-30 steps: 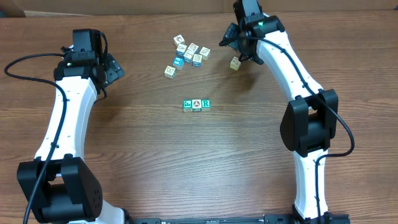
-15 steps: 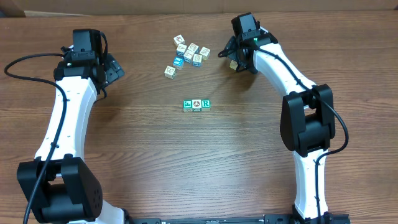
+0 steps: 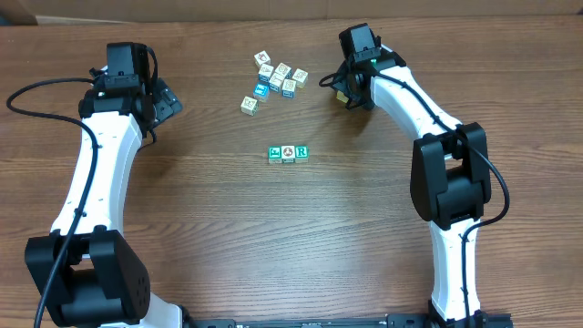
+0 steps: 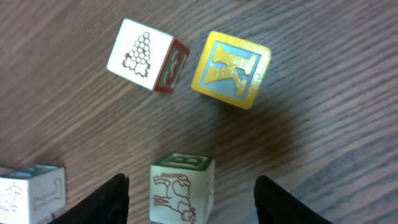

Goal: Form a horizontal line
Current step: 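Lower the open right gripper over the green-lettered B block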

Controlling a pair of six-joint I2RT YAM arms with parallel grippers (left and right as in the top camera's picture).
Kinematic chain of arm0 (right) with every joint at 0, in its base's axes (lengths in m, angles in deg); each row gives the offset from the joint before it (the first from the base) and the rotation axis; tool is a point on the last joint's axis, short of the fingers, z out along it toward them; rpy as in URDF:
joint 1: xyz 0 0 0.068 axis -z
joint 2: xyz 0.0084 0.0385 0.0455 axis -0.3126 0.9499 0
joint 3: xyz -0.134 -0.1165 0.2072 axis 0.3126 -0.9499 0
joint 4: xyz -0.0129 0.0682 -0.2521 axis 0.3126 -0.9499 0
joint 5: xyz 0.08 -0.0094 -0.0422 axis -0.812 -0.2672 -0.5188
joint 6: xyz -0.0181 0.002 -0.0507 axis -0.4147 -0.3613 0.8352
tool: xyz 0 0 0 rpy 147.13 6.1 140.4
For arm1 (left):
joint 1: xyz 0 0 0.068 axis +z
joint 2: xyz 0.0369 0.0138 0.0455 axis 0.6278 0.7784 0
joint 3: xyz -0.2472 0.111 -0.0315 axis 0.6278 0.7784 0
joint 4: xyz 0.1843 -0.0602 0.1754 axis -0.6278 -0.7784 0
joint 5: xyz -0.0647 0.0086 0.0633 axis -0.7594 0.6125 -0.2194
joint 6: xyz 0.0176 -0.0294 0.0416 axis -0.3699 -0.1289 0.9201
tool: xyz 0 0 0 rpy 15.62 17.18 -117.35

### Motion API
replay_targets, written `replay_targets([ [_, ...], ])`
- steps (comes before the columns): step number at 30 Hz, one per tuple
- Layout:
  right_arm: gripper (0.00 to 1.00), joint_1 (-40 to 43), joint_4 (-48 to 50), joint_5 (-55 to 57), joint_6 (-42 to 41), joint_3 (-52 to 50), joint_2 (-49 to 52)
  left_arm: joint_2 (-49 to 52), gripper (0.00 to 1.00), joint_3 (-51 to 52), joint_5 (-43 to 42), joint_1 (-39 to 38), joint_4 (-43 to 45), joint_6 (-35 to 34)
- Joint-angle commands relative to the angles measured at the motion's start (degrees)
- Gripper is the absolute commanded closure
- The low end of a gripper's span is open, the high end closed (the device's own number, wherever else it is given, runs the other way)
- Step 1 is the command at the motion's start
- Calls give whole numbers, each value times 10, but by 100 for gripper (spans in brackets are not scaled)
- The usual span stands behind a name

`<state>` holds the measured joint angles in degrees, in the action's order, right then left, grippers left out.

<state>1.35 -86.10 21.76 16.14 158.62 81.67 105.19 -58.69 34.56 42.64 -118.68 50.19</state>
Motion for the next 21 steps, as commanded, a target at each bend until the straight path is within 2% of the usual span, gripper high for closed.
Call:
replay_targets([
  [1,48,1,2,4,1,-7,-6,-2,0,-3,-2,-4,0,0],
  [8,47,-5,58,18,1,-51,-5,-2,1,-3,-2,-4,0,0],
  [17,47,-5,67,14,27,-55,-6,-2,0,-3,-2,-4,0,0],
  [21,57,-5,66,14,68,-55,-6,-2,1,-3,-2,-4,0,0],
])
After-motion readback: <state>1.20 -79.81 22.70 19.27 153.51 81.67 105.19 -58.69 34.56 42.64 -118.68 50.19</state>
